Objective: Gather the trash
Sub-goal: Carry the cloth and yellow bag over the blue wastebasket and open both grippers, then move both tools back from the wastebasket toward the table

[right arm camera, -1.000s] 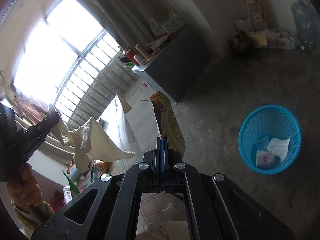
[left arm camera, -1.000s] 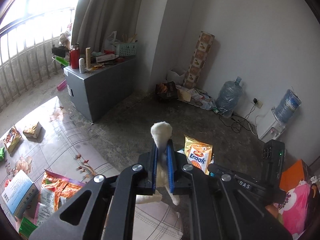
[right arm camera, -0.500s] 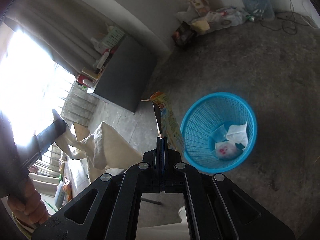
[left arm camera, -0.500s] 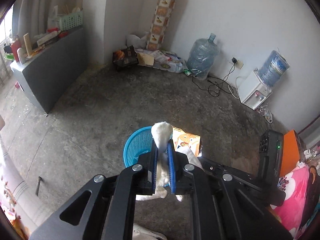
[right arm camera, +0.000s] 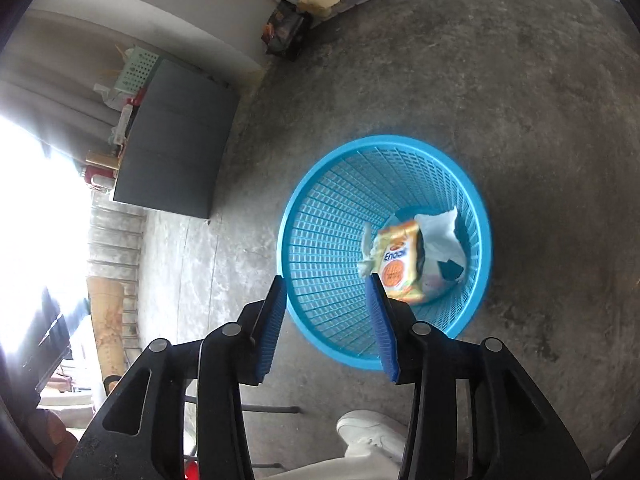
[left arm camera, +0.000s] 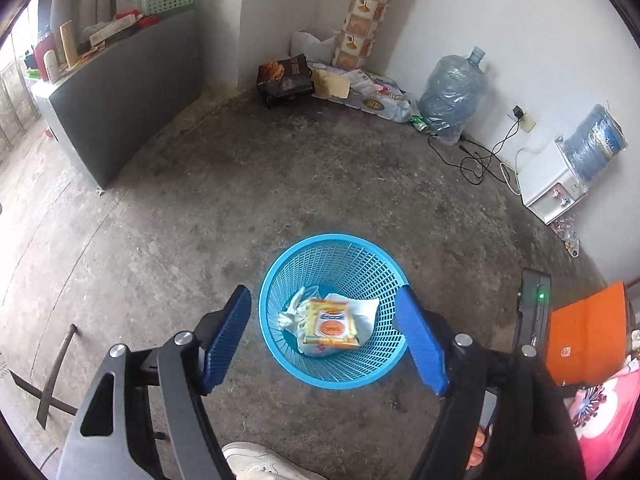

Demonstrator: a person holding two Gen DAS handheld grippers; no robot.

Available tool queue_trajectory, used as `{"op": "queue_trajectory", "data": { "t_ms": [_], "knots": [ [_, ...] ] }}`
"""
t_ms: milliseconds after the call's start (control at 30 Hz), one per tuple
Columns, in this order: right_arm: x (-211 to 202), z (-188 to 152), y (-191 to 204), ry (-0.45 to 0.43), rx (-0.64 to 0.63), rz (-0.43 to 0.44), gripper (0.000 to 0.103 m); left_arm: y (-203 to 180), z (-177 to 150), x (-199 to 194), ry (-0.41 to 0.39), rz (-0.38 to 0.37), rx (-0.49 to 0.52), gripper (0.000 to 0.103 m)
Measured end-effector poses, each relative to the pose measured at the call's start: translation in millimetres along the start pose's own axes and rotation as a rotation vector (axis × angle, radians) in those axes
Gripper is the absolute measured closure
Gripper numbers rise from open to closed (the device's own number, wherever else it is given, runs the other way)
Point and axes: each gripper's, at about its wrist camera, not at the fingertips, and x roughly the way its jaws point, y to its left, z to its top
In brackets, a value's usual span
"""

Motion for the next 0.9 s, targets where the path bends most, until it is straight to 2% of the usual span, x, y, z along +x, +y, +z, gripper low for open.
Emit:
{"op": "queue_trajectory", "data": {
  "t_ms": [33,200,400,567,733,900],
  "knots": [
    [-3.1,-3.8,1.4,-0.011,-0.009,-0.001,0.055,0.6,-1.2,-6.9,-0.020,0.007,0.007,0.028],
    [-28.6,-19.3,17.7,-0.059,-0.069,-0.010,0.052,-1.7,-8.0,-52.6,-0.110,0.007,0.026,0.024],
    [-78.1,-44.2,63.6,-0.170,-0.237,-0.039,0.032,-3.7,-27.3,-129.3,-0.219,0.007,0.048,0.016],
    [-111.7,-72.7,110.4,-0.227,-0.384,-0.086,0.016,7.0,-55.8,-193.5,-0.301,0.033,0.054,0.011],
    [-128.4,-101.2,152.8,-0.258,-0.532,-0.140,0.010,31.9,-93.7,-247.2,-0.350,0.105,0.036,0.009],
    [-135.7,-137.7,191.8,-0.315,-0.711,-0.209,0.008,72.1,-137.6,-289.7,-0.364,0.194,-0.067,0.009]
  ]
}}
